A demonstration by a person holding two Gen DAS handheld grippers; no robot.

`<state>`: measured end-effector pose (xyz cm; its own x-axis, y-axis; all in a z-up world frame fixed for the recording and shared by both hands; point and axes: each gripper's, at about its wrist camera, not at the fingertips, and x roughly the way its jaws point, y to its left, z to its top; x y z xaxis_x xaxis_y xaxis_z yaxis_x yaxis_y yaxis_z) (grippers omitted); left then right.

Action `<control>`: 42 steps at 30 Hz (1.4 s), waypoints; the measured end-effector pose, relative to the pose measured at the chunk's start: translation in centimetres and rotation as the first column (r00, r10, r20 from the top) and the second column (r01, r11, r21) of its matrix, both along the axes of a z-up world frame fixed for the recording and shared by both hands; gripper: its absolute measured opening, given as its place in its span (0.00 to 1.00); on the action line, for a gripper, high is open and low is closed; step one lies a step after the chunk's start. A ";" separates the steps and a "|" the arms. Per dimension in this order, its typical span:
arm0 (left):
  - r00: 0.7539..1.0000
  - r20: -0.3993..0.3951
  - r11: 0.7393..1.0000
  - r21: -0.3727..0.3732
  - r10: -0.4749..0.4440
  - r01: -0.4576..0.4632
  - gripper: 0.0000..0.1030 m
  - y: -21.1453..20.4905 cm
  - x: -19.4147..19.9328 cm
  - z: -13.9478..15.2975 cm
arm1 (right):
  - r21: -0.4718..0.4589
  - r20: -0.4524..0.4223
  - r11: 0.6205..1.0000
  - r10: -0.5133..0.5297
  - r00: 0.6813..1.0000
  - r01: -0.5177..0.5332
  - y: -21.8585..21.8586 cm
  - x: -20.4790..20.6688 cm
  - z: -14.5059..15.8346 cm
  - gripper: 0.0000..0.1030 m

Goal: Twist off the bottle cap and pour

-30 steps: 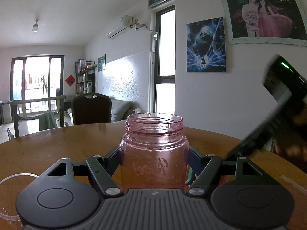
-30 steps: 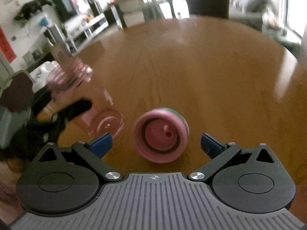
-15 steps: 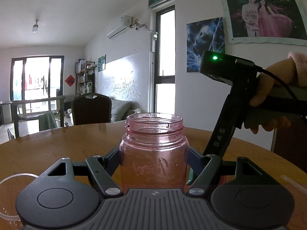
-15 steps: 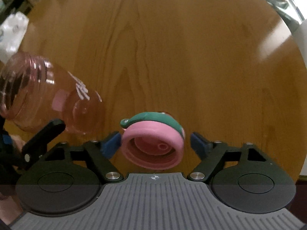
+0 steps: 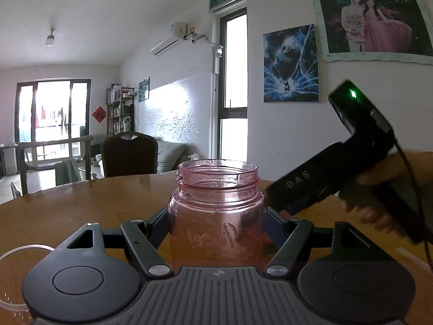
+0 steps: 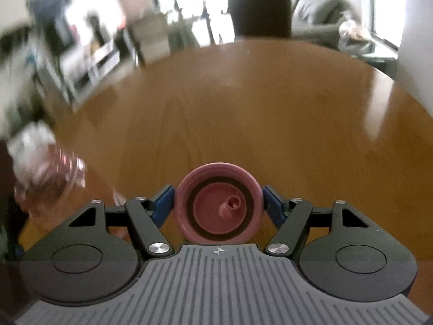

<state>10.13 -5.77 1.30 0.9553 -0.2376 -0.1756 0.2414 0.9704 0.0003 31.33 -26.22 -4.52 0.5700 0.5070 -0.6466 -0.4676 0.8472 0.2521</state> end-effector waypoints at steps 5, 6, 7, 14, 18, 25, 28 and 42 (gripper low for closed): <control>1.000 0.000 1.000 0.003 0.000 0.000 0.70 0.0 0.1 0.0 | -0.022 0.032 1.000 0.002 0.999 -0.001 1.0 -0.6 -1.0 0.70; 1.000 0.000 1.000 0.003 0.000 0.000 0.70 0.0 0.1 0.0 | -0.051 0.048 0.999 0.005 0.999 -0.003 1.3 -1.2 -1.5 0.70; 1.000 -0.002 1.000 0.004 -0.001 0.001 0.70 -0.1 0.2 0.0 | -0.084 0.067 0.996 0.010 0.998 -0.004 1.6 -1.8 -2.0 0.70; 1.000 -0.022 1.000 0.006 0.000 0.000 0.70 0.0 0.5 -0.3 | -0.163 0.080 0.986 0.060 0.995 -0.046 1.4 -5.9 -3.8 0.78; 1.000 -0.025 1.000 0.004 -0.001 0.002 0.70 0.0 0.4 -0.4 | -0.076 0.014 0.995 0.073 0.997 -0.072 -1.0 -6.2 -3.0 0.84; 1.000 -0.029 1.000 -0.002 -0.002 0.002 0.70 0.0 0.5 -0.3 | 0.075 -0.035 0.993 0.099 0.994 -0.096 -6.1 -4.3 -4.7 0.89; 1.000 -0.029 1.000 -0.002 -0.001 0.001 0.70 0.0 0.5 -0.4 | 0.139 -0.054 0.985 0.112 0.992 -0.104 -8.2 -3.5 -5.4 0.87; 1.000 -0.030 1.000 -0.002 -0.007 0.007 0.70 0.0 0.6 -0.5 | 0.045 0.085 0.931 0.358 0.930 -0.363 -6.3 -2.0 -8.5 0.85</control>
<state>10.69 -5.81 0.79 0.9480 -0.2442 -0.2041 0.2477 0.9688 -0.0086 29.34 -32.51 -13.01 0.3868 0.7230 -0.5724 -0.7578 0.6030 0.2494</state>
